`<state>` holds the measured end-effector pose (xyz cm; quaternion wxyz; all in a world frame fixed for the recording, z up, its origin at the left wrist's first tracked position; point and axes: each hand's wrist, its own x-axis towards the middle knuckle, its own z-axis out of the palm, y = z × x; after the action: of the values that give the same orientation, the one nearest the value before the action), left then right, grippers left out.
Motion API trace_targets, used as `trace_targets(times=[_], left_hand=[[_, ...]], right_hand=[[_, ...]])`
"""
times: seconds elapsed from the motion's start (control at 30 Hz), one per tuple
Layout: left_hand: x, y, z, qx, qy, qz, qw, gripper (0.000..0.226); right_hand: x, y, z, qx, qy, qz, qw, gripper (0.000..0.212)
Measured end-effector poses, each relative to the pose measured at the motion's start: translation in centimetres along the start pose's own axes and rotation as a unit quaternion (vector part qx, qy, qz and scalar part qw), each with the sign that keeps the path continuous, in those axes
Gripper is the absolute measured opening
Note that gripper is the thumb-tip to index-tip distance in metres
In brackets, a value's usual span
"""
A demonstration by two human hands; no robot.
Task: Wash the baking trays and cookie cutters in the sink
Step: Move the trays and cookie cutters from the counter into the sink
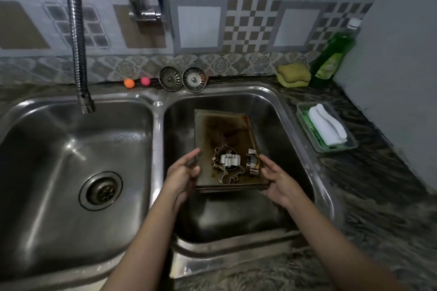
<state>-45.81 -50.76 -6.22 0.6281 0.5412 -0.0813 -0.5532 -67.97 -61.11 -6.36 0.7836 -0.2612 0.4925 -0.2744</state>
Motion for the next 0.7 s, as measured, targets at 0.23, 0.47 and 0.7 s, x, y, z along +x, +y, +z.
trace_targets(times=[0.23,0.47,0.7], left_hand=[[5.3,-1.6,0.1,0.066,0.071,-0.022,0.995,0.058],[6.2,-3.6,1.0,0.075,0.127,-0.095,0.985,0.049],[6.6,-4.8,1.4,0.085,0.157,-0.085,0.98,0.04]], right_hand=[[5.3,-0.2,-0.4,0.027,0.03,0.089,0.995,0.042],[7.9,0.4,-1.2,-0.087,0.074,0.093,0.989,0.043],[9.7,0.1,-1.3,-0.115,0.151,0.061,0.98,0.024]])
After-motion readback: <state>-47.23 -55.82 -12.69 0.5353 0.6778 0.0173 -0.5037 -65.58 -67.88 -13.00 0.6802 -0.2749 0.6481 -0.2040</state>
